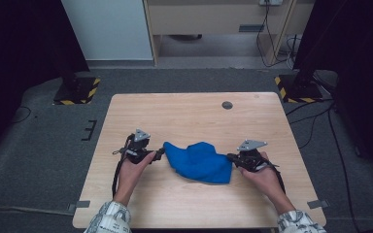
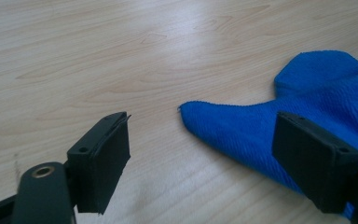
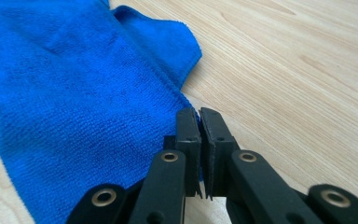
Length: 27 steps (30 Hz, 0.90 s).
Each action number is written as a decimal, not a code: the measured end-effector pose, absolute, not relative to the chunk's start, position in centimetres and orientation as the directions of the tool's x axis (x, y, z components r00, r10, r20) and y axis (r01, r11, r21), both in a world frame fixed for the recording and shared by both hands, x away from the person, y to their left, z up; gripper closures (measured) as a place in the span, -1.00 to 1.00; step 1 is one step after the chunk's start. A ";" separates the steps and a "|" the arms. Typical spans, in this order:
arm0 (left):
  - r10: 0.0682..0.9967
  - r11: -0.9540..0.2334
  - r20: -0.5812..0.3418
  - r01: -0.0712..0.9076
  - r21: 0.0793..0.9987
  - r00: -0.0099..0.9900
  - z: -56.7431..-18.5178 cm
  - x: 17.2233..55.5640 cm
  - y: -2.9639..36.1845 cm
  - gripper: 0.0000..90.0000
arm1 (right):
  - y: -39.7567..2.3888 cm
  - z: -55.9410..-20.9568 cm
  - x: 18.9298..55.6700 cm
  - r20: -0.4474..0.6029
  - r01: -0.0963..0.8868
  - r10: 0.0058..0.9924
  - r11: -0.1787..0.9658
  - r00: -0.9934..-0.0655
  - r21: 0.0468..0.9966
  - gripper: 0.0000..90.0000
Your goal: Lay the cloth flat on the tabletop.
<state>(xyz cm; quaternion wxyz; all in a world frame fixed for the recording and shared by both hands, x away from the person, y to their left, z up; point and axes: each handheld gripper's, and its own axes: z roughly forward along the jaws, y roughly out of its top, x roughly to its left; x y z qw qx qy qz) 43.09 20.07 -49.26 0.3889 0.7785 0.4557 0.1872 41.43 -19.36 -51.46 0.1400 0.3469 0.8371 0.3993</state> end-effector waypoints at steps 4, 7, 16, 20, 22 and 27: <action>0.852 -0.299 -0.058 0.573 0.763 0.521 -49.9 44.1 19.4 -0.54 | -19.5 -51.9 42.0 0.047 0.489 0.710 0.434 -0.703 0.757 0.92; 0.857 -0.288 -0.076 0.594 0.751 0.510 -50.6 44.9 19.0 -0.53 | -19.8 -52.1 42.4 0.054 0.505 0.729 0.417 -0.683 0.755 0.90; 0.857 -0.296 -0.081 0.614 0.732 0.510 -51.7 45.5 18.1 -0.47 | -19.9 -52.4 42.5 0.063 0.524 0.741 0.410 -0.669 0.747 0.85; 0.863 -0.305 -0.062 0.616 0.726 0.501 -52.3 45.7 17.8 -0.43 | -19.9 -52.4 42.5 0.058 0.537 0.761 0.399 -0.646 0.743 0.55; 0.864 -0.318 -0.048 0.616 0.721 0.501 -52.4 45.7 17.6 -0.42 | -20.2 -52.0 42.3 0.055 0.534 0.778 0.376 -0.626 0.757 0.22; 0.860 -0.322 -0.053 0.622 0.714 0.507 -52.9 45.6 17.5 -0.41 | -21.1 -51.3 41.2 0.074 0.536 0.815 0.306 -0.575 0.787 -0.27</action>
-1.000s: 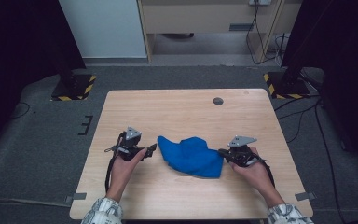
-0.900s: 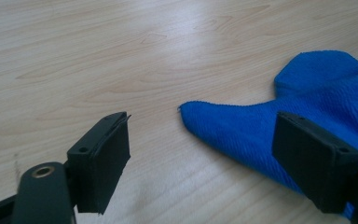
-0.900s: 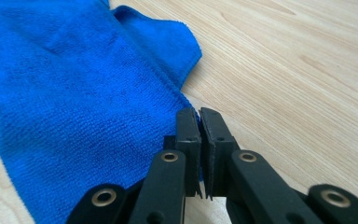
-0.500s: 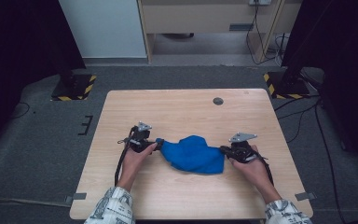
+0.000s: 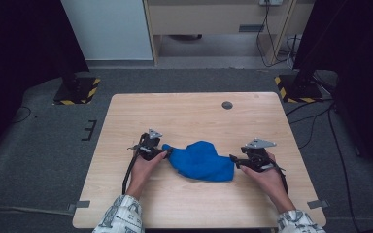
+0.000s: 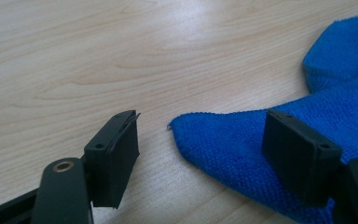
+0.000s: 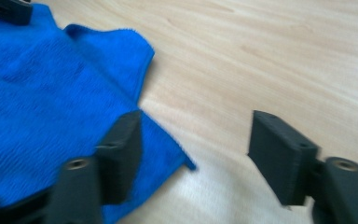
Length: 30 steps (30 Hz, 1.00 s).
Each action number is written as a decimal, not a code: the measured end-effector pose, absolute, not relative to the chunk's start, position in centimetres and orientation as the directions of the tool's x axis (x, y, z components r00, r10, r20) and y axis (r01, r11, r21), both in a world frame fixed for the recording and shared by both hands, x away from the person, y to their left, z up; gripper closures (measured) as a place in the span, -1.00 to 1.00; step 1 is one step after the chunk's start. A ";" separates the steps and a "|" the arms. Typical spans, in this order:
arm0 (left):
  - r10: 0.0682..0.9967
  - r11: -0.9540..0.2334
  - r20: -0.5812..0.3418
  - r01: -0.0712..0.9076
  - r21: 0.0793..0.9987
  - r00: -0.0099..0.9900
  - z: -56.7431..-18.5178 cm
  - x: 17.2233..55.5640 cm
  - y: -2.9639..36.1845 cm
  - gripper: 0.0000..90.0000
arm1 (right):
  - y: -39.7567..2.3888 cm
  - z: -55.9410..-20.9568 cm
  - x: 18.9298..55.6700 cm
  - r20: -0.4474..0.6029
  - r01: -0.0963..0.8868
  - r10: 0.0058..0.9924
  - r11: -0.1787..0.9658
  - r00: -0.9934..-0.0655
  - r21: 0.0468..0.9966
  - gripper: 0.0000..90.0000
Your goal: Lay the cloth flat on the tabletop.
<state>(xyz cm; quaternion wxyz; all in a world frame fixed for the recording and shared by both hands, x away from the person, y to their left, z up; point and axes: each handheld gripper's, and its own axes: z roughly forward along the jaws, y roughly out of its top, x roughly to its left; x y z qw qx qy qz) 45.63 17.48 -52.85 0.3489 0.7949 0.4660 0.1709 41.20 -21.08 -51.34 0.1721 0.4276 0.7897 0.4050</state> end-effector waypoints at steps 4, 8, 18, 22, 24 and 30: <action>0.866 -0.316 -0.039 0.606 0.730 0.498 -53.4 45.1 17.5 -0.39 | -21.6 -51.5 40.2 0.099 0.548 0.807 0.299 -0.582 0.781 -0.34; 0.868 -0.304 -0.034 0.584 0.753 0.496 -53.5 44.2 17.5 -0.12 | -21.5 -52.5 40.1 0.113 0.591 0.805 0.323 -0.582 0.739 -0.04; 0.858 -0.307 -0.040 0.572 0.761 0.513 -53.5 42.9 16.8 0.45 | -19.7 -53.0 40.8 0.109 0.594 0.808 0.327 -0.579 0.734 0.16; 0.841 -0.320 -0.047 0.564 0.761 0.540 -53.5 42.7 16.7 0.69 | -19.0 -53.1 40.6 0.077 0.584 0.804 0.358 -0.589 0.729 0.31; 0.834 -0.305 -0.077 0.572 0.762 0.546 -53.5 42.8 16.8 0.78 | -18.6 -53.1 40.6 0.050 0.567 0.795 0.386 -0.605 0.727 0.43; 0.831 -0.279 -0.116 0.588 0.759 0.545 -53.5 43.0 17.0 0.86 | -18.2 -53.1 40.7 0.071 0.555 0.760 0.403 -0.646 0.728 0.94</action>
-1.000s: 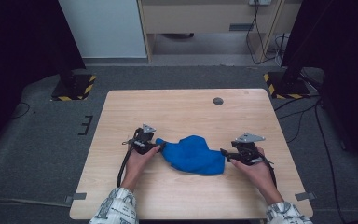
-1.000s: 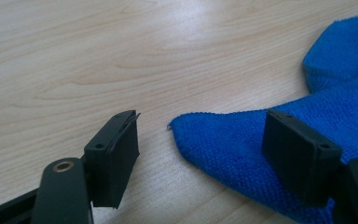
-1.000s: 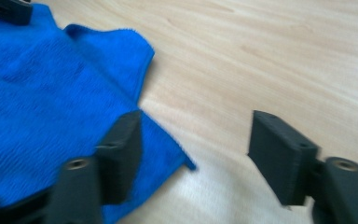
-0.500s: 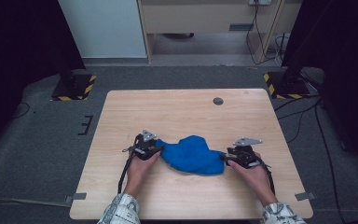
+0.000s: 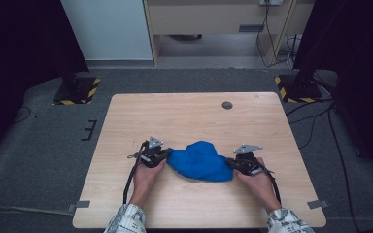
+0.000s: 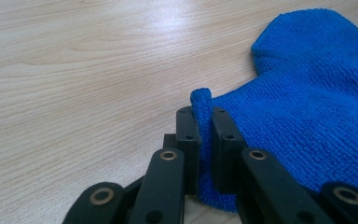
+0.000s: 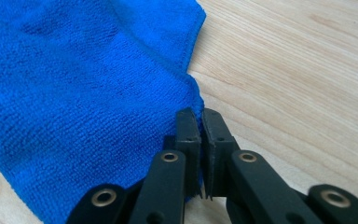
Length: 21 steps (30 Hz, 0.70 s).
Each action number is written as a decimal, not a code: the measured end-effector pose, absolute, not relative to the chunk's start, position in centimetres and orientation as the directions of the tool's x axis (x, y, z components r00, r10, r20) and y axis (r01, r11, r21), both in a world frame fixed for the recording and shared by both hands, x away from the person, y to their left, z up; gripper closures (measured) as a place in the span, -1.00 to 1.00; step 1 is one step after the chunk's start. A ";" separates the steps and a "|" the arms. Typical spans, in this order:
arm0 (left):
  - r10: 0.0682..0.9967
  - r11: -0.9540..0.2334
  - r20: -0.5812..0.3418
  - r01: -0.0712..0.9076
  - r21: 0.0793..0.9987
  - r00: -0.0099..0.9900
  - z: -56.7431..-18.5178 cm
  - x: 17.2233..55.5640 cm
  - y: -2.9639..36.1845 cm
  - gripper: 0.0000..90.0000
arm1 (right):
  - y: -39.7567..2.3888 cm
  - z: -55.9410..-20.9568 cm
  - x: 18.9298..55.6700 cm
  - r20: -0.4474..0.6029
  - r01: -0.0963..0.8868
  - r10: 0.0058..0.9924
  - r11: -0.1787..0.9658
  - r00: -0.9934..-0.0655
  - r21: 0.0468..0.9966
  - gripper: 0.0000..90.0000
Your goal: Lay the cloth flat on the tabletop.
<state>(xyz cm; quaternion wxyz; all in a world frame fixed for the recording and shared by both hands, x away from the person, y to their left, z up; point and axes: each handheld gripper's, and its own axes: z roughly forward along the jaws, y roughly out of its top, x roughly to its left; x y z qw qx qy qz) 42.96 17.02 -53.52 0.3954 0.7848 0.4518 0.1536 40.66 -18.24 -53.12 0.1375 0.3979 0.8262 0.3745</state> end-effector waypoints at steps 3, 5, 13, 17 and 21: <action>0.825 -0.269 -0.122 0.573 0.774 0.552 -53.3 42.9 17.1 0.88 | -18.4 -52.9 40.8 0.058 0.543 0.758 0.409 -0.650 0.733 0.94; 0.817 -0.248 -0.133 0.549 0.798 0.561 -52.6 42.7 17.2 0.89 | -18.9 -52.3 40.7 0.075 0.536 0.764 0.375 -0.641 0.756 0.95; 0.799 -0.217 -0.124 0.474 0.853 0.589 -49.3 41.7 17.2 0.91 | -21.4 -47.9 40.3 0.082 0.460 0.776 0.281 -0.625 0.842 0.95; 0.795 -0.212 -0.124 0.464 0.860 0.594 -48.4 42.0 17.0 0.91 | -21.4 -46.8 40.7 0.083 0.442 0.770 0.271 -0.633 0.855 0.95; 0.794 -0.206 -0.125 0.457 0.865 0.595 -47.9 42.3 17.1 0.91 | -21.0 -46.3 41.3 0.073 0.439 0.770 0.280 -0.634 0.854 0.96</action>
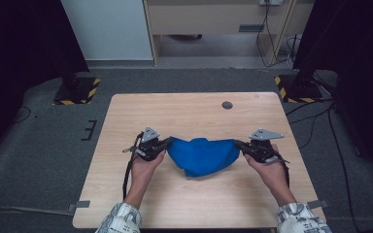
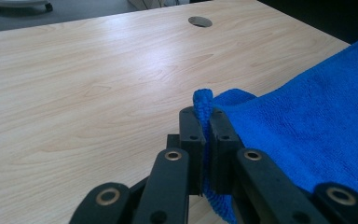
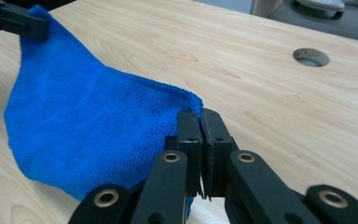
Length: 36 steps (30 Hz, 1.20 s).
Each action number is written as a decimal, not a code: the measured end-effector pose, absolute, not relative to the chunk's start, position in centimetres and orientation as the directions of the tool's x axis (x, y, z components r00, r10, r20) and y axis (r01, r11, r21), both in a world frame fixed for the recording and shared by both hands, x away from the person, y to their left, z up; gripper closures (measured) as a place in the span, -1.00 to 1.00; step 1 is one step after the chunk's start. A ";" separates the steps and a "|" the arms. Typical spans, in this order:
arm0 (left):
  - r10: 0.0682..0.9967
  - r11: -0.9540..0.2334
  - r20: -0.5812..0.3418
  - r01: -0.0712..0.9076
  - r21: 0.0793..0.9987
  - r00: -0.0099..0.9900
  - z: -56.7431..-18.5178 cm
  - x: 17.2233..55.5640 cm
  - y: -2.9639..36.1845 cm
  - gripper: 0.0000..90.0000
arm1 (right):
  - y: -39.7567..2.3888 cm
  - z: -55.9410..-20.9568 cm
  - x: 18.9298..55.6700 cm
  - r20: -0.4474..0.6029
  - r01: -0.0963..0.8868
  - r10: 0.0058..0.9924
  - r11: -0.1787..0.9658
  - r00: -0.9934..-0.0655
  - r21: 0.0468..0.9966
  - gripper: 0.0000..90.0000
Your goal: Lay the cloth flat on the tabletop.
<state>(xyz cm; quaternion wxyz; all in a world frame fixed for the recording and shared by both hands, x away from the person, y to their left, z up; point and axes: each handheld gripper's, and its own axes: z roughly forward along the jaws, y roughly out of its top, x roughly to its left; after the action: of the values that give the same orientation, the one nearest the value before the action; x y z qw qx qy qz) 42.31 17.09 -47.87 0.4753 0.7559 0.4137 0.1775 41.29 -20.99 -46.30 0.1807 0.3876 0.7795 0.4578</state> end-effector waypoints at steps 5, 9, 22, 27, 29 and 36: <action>0.796 -0.191 -0.131 0.450 0.873 0.591 -47.8 42.2 17.7 0.91 | -21.5 -46.1 41.6 0.073 0.437 0.782 0.266 -0.619 0.859 0.96; 0.792 -0.175 -0.138 0.437 0.882 0.595 -47.7 41.8 18.0 0.91 | -22.1 -45.7 41.3 0.078 0.433 0.790 0.249 -0.609 0.866 0.97; 0.763 -0.167 -0.144 0.408 0.897 0.630 -46.7 41.4 18.4 0.90 | -22.2 -44.6 41.0 0.061 0.429 0.800 0.253 -0.596 0.867 0.97; 0.758 -0.173 -0.126 0.384 0.907 0.640 -45.5 40.6 18.3 0.91 | -22.2 -43.1 40.6 0.038 0.407 0.798 0.265 -0.601 0.874 0.97; 0.757 -0.170 -0.124 0.377 0.911 0.642 -45.1 40.4 18.3 0.91 | -22.3 -42.5 40.4 0.038 0.396 0.798 0.256 -0.601 0.882 0.97; 0.747 -0.158 -0.114 0.342 0.926 0.655 -43.0 39.6 18.4 0.91 | -22.5 -40.9 40.0 0.033 0.366 0.791 0.245 -0.611 0.898 0.97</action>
<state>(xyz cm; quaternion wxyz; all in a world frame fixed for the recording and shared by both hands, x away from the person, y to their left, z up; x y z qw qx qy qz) 39.61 18.44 -43.04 0.5331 0.7370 0.3696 0.1897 40.01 -22.54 -40.94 0.2211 0.3819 0.7573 0.4814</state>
